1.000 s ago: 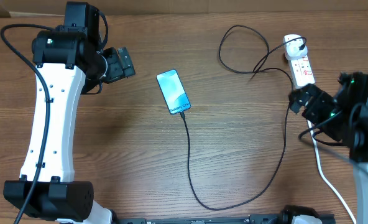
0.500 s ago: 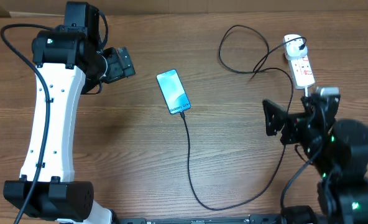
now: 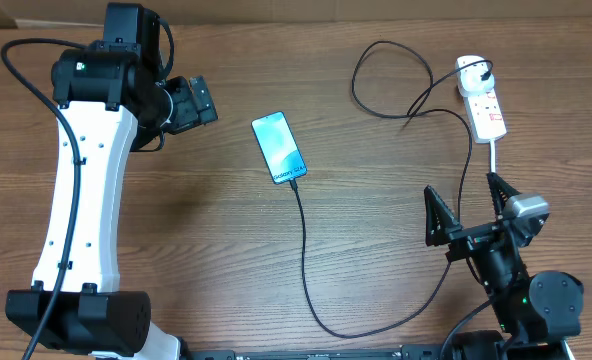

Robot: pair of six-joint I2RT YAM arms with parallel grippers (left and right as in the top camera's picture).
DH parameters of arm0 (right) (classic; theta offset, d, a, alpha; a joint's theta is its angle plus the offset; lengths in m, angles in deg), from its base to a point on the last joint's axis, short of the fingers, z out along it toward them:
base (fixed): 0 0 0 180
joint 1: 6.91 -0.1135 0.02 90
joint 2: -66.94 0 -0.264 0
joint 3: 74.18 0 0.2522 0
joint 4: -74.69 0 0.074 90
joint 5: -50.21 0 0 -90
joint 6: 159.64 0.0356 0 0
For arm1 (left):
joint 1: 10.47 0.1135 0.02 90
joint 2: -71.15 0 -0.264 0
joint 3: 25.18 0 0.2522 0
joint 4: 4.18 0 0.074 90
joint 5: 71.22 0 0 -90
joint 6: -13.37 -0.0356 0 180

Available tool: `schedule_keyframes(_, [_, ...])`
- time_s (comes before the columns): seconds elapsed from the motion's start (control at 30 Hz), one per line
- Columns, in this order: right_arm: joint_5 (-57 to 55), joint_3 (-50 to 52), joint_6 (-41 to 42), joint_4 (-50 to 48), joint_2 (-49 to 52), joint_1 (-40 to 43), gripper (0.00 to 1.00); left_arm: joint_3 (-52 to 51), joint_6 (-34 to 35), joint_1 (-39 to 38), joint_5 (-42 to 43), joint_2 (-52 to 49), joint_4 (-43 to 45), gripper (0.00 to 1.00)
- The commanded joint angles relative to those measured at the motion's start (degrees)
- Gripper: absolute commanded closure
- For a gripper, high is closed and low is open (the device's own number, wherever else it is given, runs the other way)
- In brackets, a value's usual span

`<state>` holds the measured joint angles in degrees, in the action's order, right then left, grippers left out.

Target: Plug charger to phone and switch on socket

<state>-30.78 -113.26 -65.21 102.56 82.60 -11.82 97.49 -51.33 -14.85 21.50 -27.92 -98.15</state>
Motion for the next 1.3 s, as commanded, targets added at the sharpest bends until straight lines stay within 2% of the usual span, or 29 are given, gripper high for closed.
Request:
schedule_keyframes(0.0, [0.1, 3.5, -0.3, -2.2, -2.5, 0.2, 0.00, -0.1, 0.0, 0.3, -0.6, -0.2, 0.0, 0.00])
schedule_keyframes(0.53, [0.0, 18.4, -0.5, -10.3, -15.4, 0.1, 0.00, -0.1, 0.0, 0.3, -0.6, -0.2, 0.0, 0.00])
schedule_keyframes(0.97, [-1.4, 24.7, -0.5, -22.3, -15.5, 0.1, 0.00, -0.1, 0.0, 0.3, -0.6, -0.2, 0.0, 0.00])
schedule_keyframes(1.17, [-1.4, 24.9, -3.9, -22.8, -15.5, 0.2, 0.00, -0.1, 0.0, 0.3, -0.6, -0.2, 0.0, 0.00])
schedule_keyframes(1.27, [-1.7, 24.9, -4.5, -19.8, -15.5, 0.3, 0.00, -0.1, 0.0, 0.3, -0.6, -0.2, 0.0, 0.00])
